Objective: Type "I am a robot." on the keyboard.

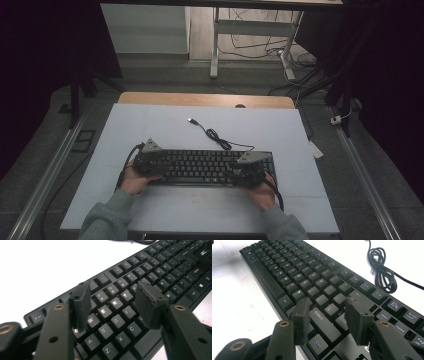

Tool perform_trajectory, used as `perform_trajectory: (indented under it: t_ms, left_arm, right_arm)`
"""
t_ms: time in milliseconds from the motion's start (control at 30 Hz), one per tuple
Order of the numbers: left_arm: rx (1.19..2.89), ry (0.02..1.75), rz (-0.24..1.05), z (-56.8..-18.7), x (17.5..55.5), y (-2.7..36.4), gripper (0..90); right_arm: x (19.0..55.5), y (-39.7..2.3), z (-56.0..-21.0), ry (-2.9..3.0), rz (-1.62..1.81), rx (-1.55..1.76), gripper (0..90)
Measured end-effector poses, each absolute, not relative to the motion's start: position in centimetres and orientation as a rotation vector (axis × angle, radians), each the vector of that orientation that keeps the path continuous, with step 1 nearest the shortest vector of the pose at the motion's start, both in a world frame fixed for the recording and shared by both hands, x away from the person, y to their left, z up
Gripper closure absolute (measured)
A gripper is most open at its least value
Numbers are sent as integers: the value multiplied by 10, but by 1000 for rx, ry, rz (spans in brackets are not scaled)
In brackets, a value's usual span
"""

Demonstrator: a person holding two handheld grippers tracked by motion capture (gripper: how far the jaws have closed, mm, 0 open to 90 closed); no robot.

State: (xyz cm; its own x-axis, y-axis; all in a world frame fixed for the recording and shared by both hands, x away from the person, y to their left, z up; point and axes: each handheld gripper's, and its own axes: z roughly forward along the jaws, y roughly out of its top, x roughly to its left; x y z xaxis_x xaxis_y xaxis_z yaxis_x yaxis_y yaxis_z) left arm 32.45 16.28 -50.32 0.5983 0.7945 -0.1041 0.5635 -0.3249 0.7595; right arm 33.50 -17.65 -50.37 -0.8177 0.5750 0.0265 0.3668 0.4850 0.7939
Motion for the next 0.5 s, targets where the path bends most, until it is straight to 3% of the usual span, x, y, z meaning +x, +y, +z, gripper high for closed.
perform_trajectory:
  t_ms: [333,500]
  left_arm:
    - [2091,997,361,-505,330,146,875]
    - [2133,979,340,-511,335,136,893]
  right_arm:
    - [336,-176,-503,2488,1237,795,550]
    - [336,-175,-504,2487,1229,795,549]
